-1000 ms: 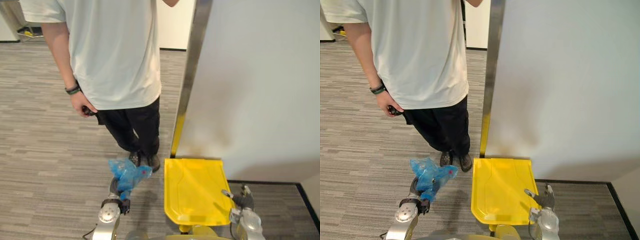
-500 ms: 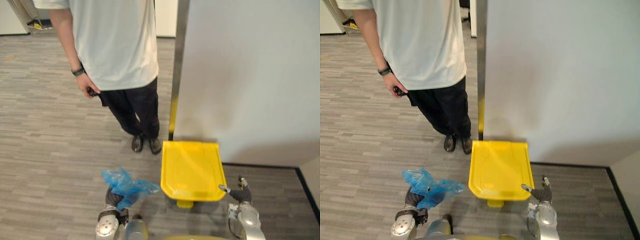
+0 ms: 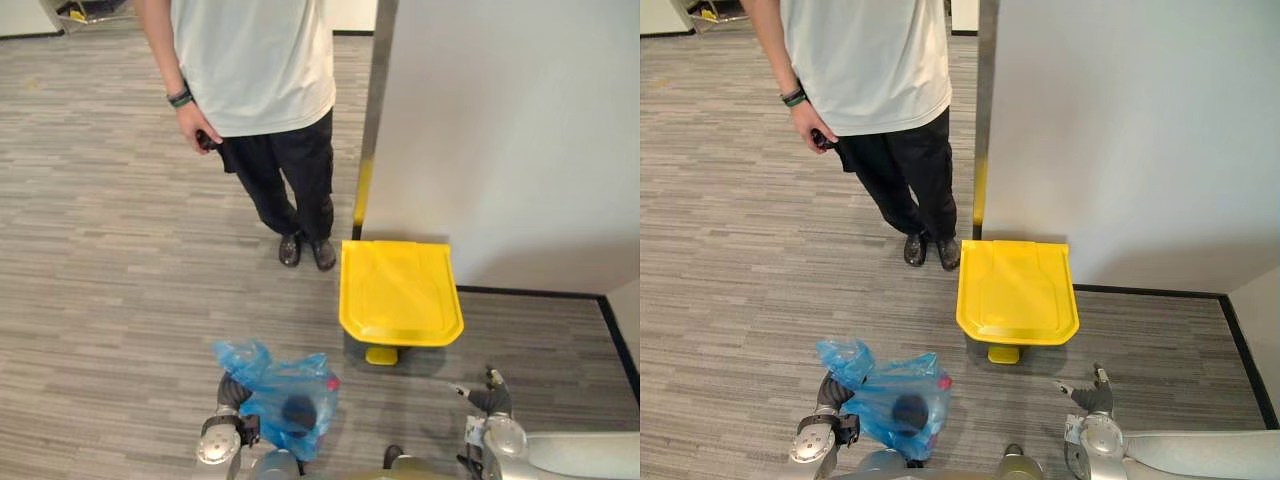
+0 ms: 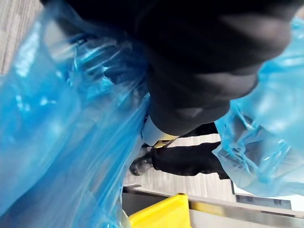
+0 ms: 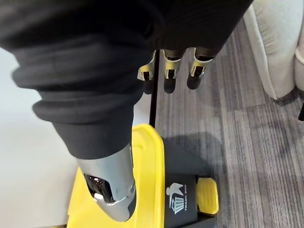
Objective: Gather rubbish on tea table into small bin, then transfer packed bag to large trash can.
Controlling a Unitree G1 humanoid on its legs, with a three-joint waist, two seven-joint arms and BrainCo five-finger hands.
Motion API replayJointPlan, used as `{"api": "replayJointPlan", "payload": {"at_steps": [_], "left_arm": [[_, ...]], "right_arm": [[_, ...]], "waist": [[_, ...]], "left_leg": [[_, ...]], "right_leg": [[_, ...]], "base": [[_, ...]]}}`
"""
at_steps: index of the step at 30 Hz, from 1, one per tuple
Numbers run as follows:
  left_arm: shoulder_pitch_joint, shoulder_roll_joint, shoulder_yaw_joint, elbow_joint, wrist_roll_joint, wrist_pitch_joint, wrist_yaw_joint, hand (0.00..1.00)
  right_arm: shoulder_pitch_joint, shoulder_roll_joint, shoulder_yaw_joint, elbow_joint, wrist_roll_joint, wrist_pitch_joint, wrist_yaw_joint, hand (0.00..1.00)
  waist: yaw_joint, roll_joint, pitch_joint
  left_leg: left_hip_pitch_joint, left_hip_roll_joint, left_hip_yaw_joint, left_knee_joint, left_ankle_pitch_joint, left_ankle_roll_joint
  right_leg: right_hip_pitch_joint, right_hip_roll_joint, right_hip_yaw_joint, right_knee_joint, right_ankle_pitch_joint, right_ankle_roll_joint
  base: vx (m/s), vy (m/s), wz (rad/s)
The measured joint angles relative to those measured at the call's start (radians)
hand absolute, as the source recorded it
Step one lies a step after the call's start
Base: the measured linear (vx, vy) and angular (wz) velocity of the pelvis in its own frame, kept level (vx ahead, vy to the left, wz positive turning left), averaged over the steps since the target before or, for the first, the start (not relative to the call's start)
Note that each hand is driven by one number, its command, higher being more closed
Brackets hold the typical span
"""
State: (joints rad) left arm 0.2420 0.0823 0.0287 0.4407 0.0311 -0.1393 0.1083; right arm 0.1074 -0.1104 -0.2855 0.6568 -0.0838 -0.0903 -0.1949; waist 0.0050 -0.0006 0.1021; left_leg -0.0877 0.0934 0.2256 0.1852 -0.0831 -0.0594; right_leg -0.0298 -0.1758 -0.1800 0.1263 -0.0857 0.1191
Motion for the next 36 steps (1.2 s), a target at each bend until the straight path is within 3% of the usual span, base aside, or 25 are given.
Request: {"api": "replayJointPlan", "payload": {"at_steps": [4, 8, 15, 18, 21, 22, 23, 24, 26, 28, 29, 30, 32, 34, 36], "left_arm": [[0.001, 0.024, 0.002, 0.002, 0.002, -0.001, 0.000, 1.00], [0.002, 0.026, 0.003, 0.030, 0.003, -0.001, 0.000, 1.00], [-0.007, 0.031, 0.021, 0.041, 0.010, -0.002, 0.000, 1.00], [-0.009, 0.039, 0.022, 0.037, 0.010, -0.002, 0.000, 1.00], [-0.005, 0.039, 0.016, -0.003, 0.010, 0.000, -0.001, 1.00], [-0.005, 0.039, 0.013, -0.038, 0.010, 0.001, -0.001, 1.00], [-0.004, 0.039, 0.012, -0.049, 0.010, 0.001, -0.001, 1.00], [-0.009, 0.042, 0.002, -0.057, 0.010, 0.001, 0.000, 1.00], [-0.025, 0.046, -0.005, -0.059, 0.010, 0.003, 0.001, 1.00], [-0.072, 0.065, -0.023, -0.059, 0.010, 0.003, 0.002, 1.00], [-0.085, 0.062, -0.026, -0.059, 0.010, 0.003, 0.002, 1.00], [-0.109, 0.045, -0.027, -0.056, 0.009, 0.003, 0.003, 1.00], [-0.133, 0.029, -0.046, -0.057, 0.009, 0.001, 0.005, 1.00], [-0.154, 0.034, -0.049, -0.058, 0.009, 0.001, 0.005, 1.00], [-0.154, 0.034, -0.049, -0.058, 0.008, 0.001, 0.006, 1.00]], "right_arm": [[-0.015, 0.001, -0.002, 0.012, 0.001, 0.000, 0.001, 0.00], [-0.030, 0.001, -0.004, 0.038, 0.002, -0.001, 0.001, 0.00], [-0.041, 0.003, -0.011, 0.038, 0.002, -0.001, 0.001, 0.00], [-0.042, 0.003, -0.011, 0.033, 0.003, 0.000, 0.001, 0.00], [-0.039, 0.005, -0.014, 0.019, 0.004, 0.001, 0.000, 0.00], [-0.025, 0.020, -0.015, -0.025, 0.007, 0.005, 0.000, 0.00], [-0.021, 0.027, -0.015, -0.044, 0.011, 0.005, 0.000, 0.00], [-0.017, 0.037, -0.017, -0.059, 0.016, 0.004, 0.000, 0.00], [-0.013, 0.048, -0.019, -0.091, 0.027, 0.005, -0.001, 0.00], [-0.013, 0.045, -0.021, -0.118, 0.044, 0.005, -0.008, 0.00], [-0.013, 0.040, -0.021, -0.124, 0.044, 0.005, -0.012, 0.00], [-0.013, 0.022, -0.021, -0.130, 0.044, 0.007, -0.019, 0.00], [-0.012, 0.005, -0.044, -0.158, 0.047, 0.012, -0.019, 0.00], [0.013, 0.023, -0.084, -0.225, 0.059, 0.001, -0.024, 0.00], [0.040, 0.023, -0.134, -0.279, 0.087, -0.016, -0.024, 0.00]], "waist": [[-0.015, 0.003, -0.001], [-0.017, 0.002, -0.001], [-0.018, -0.011, 0.015], [-0.018, -0.011, 0.017], [-0.021, -0.007, 0.047], [-0.022, -0.014, 0.075], [-0.028, -0.017, 0.083], [-0.029, -0.010, 0.106], [-0.018, -0.021, 0.124], [-0.020, -0.038, 0.132], [-0.021, -0.039, 0.132], [-0.029, -0.021, 0.137], [-0.022, 0.022, 0.142], [-0.035, 0.024, 0.146], [-0.047, 0.024, 0.140]], "left_leg": [[0.038, -0.035, -0.006, -0.052, 0.038, 0.019], [0.050, -0.032, -0.002, -0.093, 0.066, 0.014], [0.045, -0.017, 0.025, -0.061, 0.046, 0.012], [-0.006, -0.001, 0.019, 0.056, -0.031, 0.015], [-0.051, 0.025, -0.003, 0.227, -0.144, 0.023], [-0.047, 0.029, -0.030, 0.281, -0.202, 0.038], [-0.031, 0.028, -0.034, 0.285, -0.208, 0.044], [0.001, 0.034, -0.043, 0.294, -0.224, 0.059], [0.046, 0.046, -0.043, 0.315, -0.260, 0.064], [0.067, 0.040, -0.044, 0.362, -0.318, 0.058], [0.069, 0.037, -0.050, 0.384, -0.338, 0.055], [0.074, 0.041, -0.078, 0.429, -0.383, 0.045], [0.097, 0.068, -0.093, 0.432, -0.412, 0.010], [0.133, 0.055, -0.125, 0.402, -0.422, -0.009], [0.200, 0.067, -0.176, 0.374, -0.434, -0.026]], "right_leg": [[0.024, -0.016, -0.002, -0.019, 0.016, -0.007], [0.009, -0.006, 0.011, -0.025, 0.022, -0.011], [0.007, 0.007, 0.045, -0.043, 0.041, -0.014], [0.004, 0.007, 0.046, -0.027, 0.028, -0.006], [-0.014, -0.002, 0.039, 0.129, -0.047, 0.013], [-0.081, -0.028, 0.034, 0.356, -0.072, 0.008], [-0.136, -0.041, 0.037, 0.485, -0.054, -0.017], [-0.207, -0.032, 0.040, 0.581, -0.108, -0.022], [-0.257, -0.012, 0.003, 0.507, -0.129, -0.027], [-0.297, 0.015, -0.048, 0.231, -0.032, -0.015], [-0.309, 0.020, -0.052, 0.189, -0.012, -0.023], [-0.316, 0.029, -0.041, 0.198, 0.027, -0.067], [-0.334, 0.054, -0.021, 0.296, -0.024, -0.049], [-0.368, 0.059, 0.036, 0.446, -0.106, -0.025], [-0.354, 0.062, 0.042, 0.566, -0.207, -0.071]], "base": [[-0.11, 0.097, 0.12], [-0.10, -0.017, -0.08], [-0.03, -0.007, -0.15], [0.03, 0.035, -0.02], [0.05, 0.083, 0.16], [0.03, 0.092, 0.35], [0.06, 0.073, 0.36], [0.15, 0.048, 0.18], [0.21, 0.007, 0.07], [0.24, -0.064, 0.23], [0.31, -0.107, 0.45], [0.35, -0.084, 0.28], [0.38, -0.072, 0.19], [0.36, -0.116, 0.54], [0.48, -0.189, 0.52]]}}
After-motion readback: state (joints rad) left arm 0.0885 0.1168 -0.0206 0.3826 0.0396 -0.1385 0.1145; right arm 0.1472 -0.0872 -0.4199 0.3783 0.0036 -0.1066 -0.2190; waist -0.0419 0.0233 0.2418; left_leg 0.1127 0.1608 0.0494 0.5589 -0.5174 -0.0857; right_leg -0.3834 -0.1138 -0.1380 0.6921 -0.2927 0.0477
